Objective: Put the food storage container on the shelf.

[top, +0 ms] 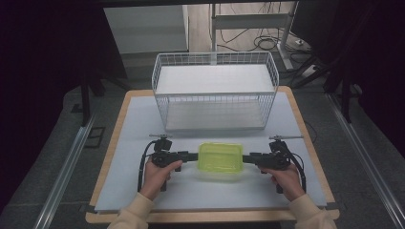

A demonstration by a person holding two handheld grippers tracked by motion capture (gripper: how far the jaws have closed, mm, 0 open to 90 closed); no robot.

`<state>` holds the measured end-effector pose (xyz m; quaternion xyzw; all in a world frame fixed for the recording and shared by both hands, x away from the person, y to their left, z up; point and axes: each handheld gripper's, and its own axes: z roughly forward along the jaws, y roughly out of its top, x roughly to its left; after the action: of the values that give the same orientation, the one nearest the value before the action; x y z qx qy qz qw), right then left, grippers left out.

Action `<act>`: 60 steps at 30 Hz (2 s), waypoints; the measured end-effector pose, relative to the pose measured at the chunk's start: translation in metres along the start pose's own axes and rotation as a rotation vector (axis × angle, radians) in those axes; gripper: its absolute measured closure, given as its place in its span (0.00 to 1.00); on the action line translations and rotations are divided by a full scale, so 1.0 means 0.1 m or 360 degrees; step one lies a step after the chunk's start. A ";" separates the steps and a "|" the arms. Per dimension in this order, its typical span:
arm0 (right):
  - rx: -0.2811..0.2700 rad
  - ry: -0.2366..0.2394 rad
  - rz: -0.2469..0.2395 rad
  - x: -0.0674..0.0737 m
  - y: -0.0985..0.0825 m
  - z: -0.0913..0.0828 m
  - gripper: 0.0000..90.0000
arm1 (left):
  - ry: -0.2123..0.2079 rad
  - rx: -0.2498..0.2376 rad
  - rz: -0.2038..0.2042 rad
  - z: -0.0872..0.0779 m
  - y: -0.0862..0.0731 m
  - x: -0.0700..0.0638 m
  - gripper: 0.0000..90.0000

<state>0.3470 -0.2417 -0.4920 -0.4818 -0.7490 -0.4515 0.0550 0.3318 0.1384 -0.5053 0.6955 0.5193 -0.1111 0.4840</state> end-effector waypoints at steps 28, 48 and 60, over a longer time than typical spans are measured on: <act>0.0056 0.0182 0.0210 -0.15 -0.03 0.21 0.76 | -0.0091 0.0127 -0.0075 0.28 0.02 0.11 0.72; 0.0017 0.0219 0.0267 -0.13 -0.02 0.11 0.89 | -0.0177 0.0063 -0.0011 0.16 -0.03 -0.03 0.91; -0.0007 0.0223 0.0217 -0.06 -0.01 0.06 0.89 | -0.0191 0.0038 0.0008 0.08 -0.05 -0.07 0.91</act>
<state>0.3516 -0.2412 -0.4988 -0.4990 -0.7077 -0.4811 0.1367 0.3273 0.1274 -0.5077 0.6945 0.4863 -0.1576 0.5063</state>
